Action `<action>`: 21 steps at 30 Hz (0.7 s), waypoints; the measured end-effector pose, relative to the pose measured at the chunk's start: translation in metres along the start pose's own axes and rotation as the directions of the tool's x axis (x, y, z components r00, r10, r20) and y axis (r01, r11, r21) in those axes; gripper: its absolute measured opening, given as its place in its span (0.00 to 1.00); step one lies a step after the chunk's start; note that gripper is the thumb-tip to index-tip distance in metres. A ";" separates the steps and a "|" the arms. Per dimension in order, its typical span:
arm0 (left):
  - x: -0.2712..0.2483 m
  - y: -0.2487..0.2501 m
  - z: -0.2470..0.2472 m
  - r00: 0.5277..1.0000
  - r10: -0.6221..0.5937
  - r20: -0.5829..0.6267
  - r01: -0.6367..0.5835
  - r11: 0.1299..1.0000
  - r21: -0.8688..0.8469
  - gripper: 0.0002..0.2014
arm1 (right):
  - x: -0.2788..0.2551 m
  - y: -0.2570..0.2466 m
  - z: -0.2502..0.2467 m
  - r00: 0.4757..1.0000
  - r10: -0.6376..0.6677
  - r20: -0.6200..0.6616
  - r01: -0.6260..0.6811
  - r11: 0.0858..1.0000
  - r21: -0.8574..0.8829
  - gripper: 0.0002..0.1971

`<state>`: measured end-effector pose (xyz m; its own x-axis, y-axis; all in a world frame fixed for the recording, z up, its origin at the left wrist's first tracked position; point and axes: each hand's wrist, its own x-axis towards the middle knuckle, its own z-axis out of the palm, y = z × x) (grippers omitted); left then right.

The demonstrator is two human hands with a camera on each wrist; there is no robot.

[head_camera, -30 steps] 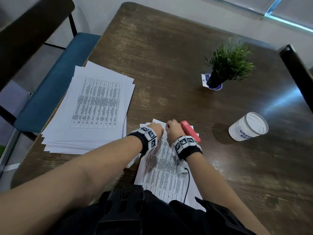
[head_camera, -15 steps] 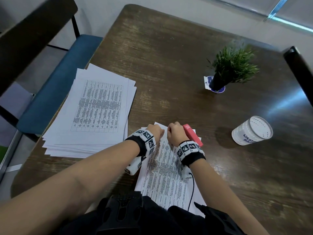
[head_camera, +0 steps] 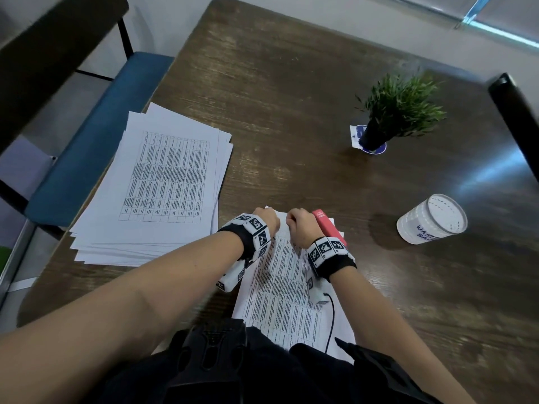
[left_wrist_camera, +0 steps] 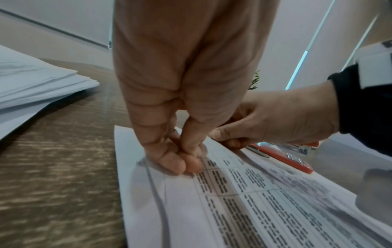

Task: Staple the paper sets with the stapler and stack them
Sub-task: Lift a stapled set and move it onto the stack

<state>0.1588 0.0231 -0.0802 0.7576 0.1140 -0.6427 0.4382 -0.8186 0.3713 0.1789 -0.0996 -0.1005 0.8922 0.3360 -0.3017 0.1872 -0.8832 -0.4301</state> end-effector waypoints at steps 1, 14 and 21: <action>-0.001 0.001 0.000 1.000 -0.015 -0.010 0.015 1.000 -0.006 0.16 | -0.002 0.001 0.000 1.000 0.005 -0.007 -0.005 1.000 0.030 0.07; -0.002 -0.022 0.007 0.989 0.135 -0.064 -0.145 0.968 -0.204 0.11 | -0.027 0.007 -0.030 0.966 0.175 -0.189 -0.106 0.938 0.329 0.07; -0.020 -0.013 0.016 0.986 0.146 -0.084 -0.151 0.557 -0.817 0.10 | -0.050 -0.003 -0.028 0.957 0.136 -0.258 0.000 0.885 0.465 0.04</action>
<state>0.1305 0.0230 -0.0828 0.8511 0.0403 -0.5235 0.5244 -0.0133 0.8514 0.1452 -0.1230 -0.0605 0.9849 0.1173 -0.1276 -0.0257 -0.6295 -0.7766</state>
